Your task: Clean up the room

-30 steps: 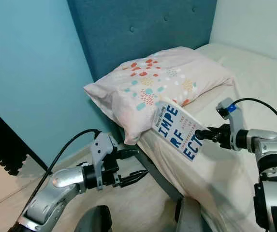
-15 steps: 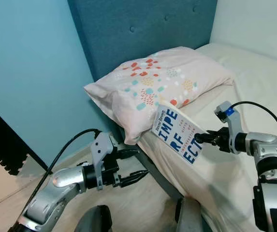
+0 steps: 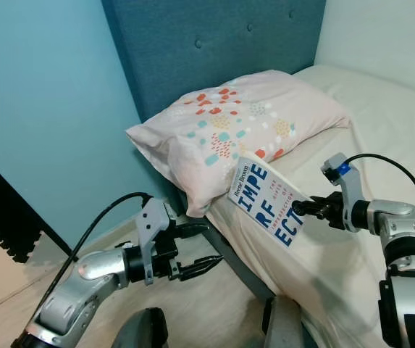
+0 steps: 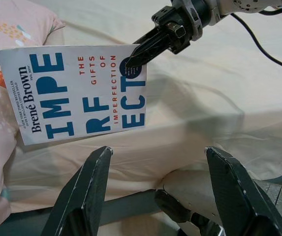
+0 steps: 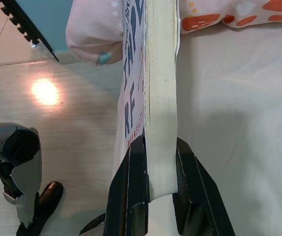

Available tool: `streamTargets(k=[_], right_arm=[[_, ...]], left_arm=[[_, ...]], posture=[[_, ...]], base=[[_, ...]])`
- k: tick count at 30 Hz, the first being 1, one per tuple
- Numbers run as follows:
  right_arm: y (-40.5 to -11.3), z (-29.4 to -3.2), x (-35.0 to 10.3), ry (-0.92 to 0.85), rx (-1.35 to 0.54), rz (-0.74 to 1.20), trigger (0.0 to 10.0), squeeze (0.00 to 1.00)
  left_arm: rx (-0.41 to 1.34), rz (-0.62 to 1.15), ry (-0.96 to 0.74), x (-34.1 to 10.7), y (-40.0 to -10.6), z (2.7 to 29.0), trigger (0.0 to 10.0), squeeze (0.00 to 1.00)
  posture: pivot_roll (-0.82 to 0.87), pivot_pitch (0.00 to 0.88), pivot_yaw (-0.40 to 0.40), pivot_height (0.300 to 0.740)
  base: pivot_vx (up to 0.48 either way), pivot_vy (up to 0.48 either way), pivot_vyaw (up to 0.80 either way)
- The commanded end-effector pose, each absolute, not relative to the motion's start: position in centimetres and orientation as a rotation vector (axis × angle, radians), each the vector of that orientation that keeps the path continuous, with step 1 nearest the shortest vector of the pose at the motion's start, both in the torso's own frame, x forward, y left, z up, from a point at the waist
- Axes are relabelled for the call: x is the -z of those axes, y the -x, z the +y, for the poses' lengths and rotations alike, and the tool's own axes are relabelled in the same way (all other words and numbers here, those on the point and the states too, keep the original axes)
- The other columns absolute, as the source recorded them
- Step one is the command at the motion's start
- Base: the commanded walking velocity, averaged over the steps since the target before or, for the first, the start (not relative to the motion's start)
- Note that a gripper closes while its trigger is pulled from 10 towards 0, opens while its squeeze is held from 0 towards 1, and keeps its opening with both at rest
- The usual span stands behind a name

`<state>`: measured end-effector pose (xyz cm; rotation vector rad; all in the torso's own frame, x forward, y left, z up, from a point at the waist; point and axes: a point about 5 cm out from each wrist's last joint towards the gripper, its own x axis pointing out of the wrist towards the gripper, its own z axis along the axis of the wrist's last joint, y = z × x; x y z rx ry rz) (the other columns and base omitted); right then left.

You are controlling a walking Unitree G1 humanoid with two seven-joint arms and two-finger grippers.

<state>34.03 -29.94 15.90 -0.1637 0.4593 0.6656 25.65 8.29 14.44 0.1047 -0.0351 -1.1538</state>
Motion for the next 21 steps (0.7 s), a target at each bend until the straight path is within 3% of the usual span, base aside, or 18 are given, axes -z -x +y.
streamTargets(k=[1,4,5,6,7,9,10,11,12,13,21], right_arm=[[-33.8,-29.8,-15.2,0.168,-0.674,0.476,10.0,0.00],[-33.8,-29.7,-15.1,0.178,-0.676,0.476,10.0,0.08],[-33.8,-29.7,-15.1,0.183,-0.676,0.475,10.0,0.29],[-33.8,-29.7,-15.1,0.183,-0.676,0.475,10.0,0.29],[-33.8,-29.7,-15.1,0.187,-0.675,0.472,10.0,0.46],[-33.9,-29.7,-15.1,0.191,-0.674,0.470,10.0,0.51],[-33.9,-29.7,-15.2,0.202,-0.662,0.459,10.0,0.70],[-33.9,-29.7,-15.2,0.202,-0.662,0.459,10.0,0.70],[-34.1,-29.8,-15.5,0.224,-0.639,0.443,10.0,0.42],[-34.2,-29.9,-15.7,0.239,-0.620,0.429,10.0,0.00],[-35.0,-30.8,-18.8,0.310,-0.560,0.321,10.0,0.00]], left_arm=[[1.157,0.000,-0.130,-14.0,-25.6,8.8,10.0,0.00],[1.156,-0.002,-0.133,-14.0,-25.6,8.8,10.0,0.00],[1.155,-0.003,-0.135,-14.0,-25.7,8.8,10.0,0.00],[1.155,-0.003,-0.135,-14.0,-25.7,8.8,10.0,0.00],[1.153,-0.003,-0.136,-14.0,-25.7,8.8,10.0,0.00],[1.153,-0.003,-0.136,-14.0,-25.7,8.8,10.0,0.00],[1.152,-0.003,-0.137,-14.0,-25.7,8.9,10.0,0.00],[1.152,-0.003,-0.137,-14.0,-25.7,8.9,10.0,0.00],[1.151,-0.004,-0.138,-14.0,-25.7,8.9,10.0,0.00],[1.151,-0.004,-0.139,-14.0,-25.7,8.9,10.0,0.00],[1.151,-0.006,-0.145,-14.1,-25.8,8.9,10.0,0.00]], posture=[[0.07,0.135,0.049,0.540],[0.07,0.136,0.049,0.540],[0.07,0.135,0.048,0.540],[0.07,0.135,0.048,0.540],[0.07,0.136,0.049,0.540],[0.07,0.137,0.050,0.540],[0.07,0.137,0.050,0.540],[0.07,0.137,0.050,0.540],[0.07,0.137,0.050,0.540],[0.07,0.139,0.049,0.540],[0.08,0.135,0.054,0.540]], base=[[0.000,0.000,0.00],[0.000,0.000,0.00],[0.000,0.000,0.00],[0.000,0.000,0.00],[0.000,0.000,0.00],[0.000,0.000,0.00],[0.000,0.000,0.00],[0.000,0.000,0.00],[0.000,0.000,0.00],[0.000,0.000,0.00],[0.000,0.000,0.00]])
